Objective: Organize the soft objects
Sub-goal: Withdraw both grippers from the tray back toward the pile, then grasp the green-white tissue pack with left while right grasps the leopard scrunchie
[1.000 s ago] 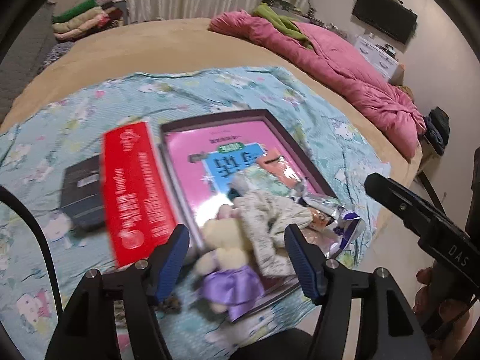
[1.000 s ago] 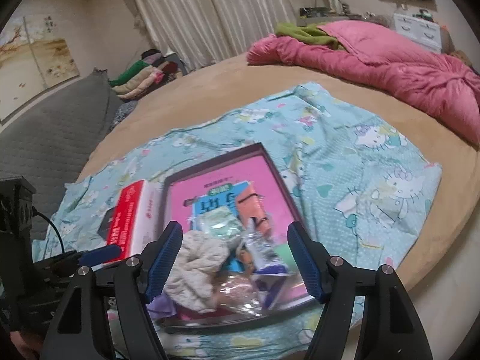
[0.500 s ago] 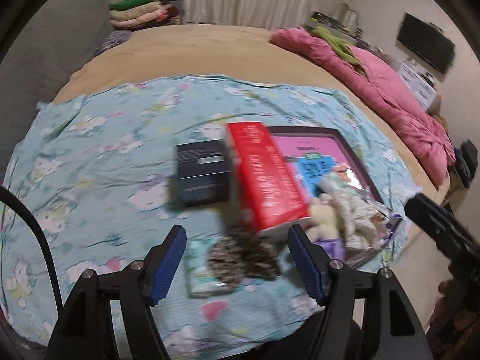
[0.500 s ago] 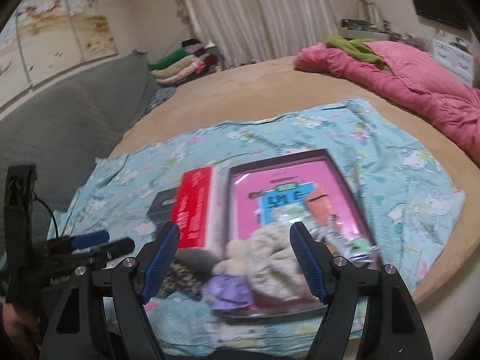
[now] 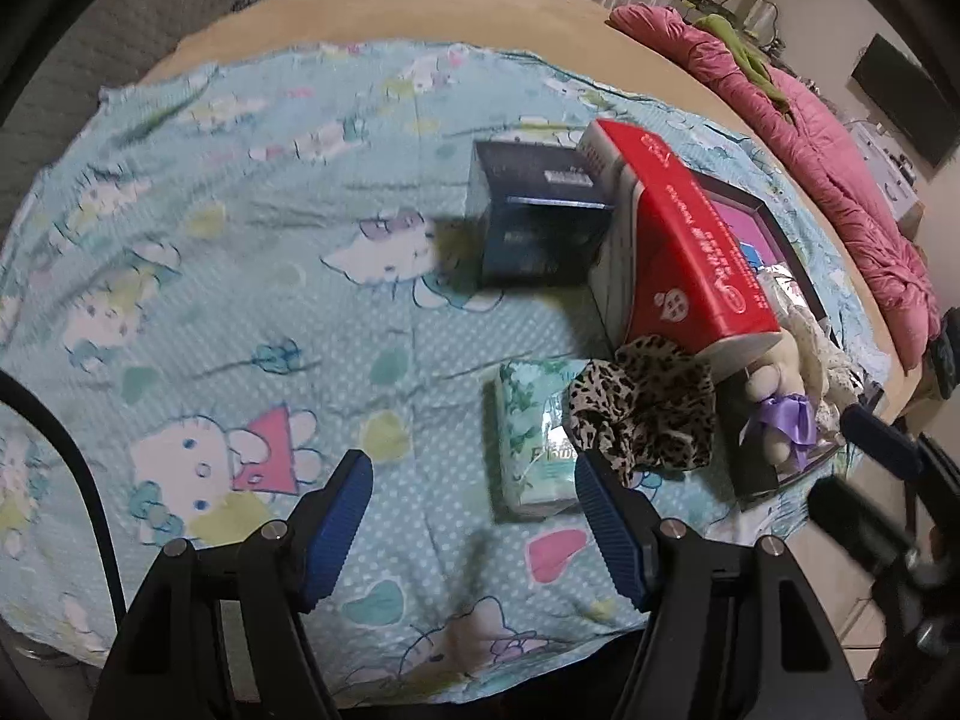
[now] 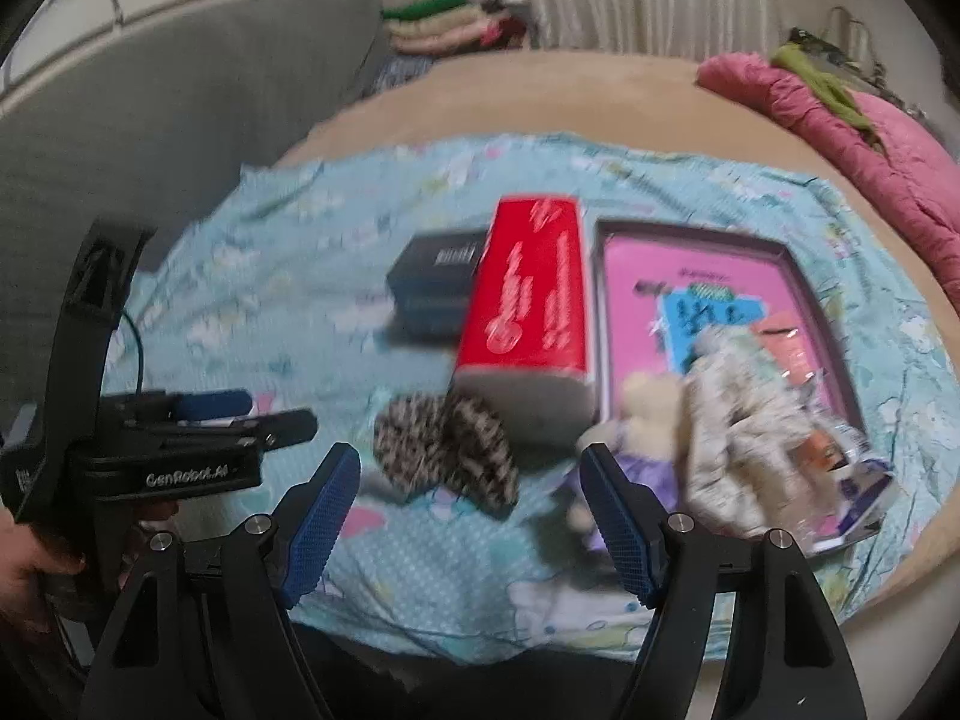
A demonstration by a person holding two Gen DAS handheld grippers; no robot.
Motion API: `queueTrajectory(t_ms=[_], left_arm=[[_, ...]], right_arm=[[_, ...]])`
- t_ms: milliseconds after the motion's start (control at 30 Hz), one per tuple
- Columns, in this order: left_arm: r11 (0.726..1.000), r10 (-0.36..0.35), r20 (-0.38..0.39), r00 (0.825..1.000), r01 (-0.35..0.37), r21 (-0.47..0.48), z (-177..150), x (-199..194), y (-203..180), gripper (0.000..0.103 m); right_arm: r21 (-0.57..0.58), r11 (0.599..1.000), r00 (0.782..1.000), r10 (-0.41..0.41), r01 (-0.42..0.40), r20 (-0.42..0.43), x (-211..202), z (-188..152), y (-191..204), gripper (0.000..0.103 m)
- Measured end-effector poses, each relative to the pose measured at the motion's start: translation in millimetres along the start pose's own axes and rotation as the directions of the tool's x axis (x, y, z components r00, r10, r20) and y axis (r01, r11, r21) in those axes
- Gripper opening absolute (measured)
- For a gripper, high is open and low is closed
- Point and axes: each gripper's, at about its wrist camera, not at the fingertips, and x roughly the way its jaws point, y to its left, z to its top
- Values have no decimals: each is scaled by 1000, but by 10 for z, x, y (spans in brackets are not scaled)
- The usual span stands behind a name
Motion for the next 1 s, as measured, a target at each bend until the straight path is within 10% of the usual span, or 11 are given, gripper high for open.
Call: queueTrajectory(t_ms=[567,767,1000], left_arm=[[993,-116,-42,992,115,-29,19,331,255,70],[989,-146,-53,988,146,-20,82,430,225,70],[982,-184,-81,980,186,16,89,544,21,70]], right_arm=[[15,996,987,-83,86,-138,971,41,38,76],[29,997,991,-63,67,-116,1017,61,-54,14],[27,998,998,-58,58,-23,579,79,-126,7]])
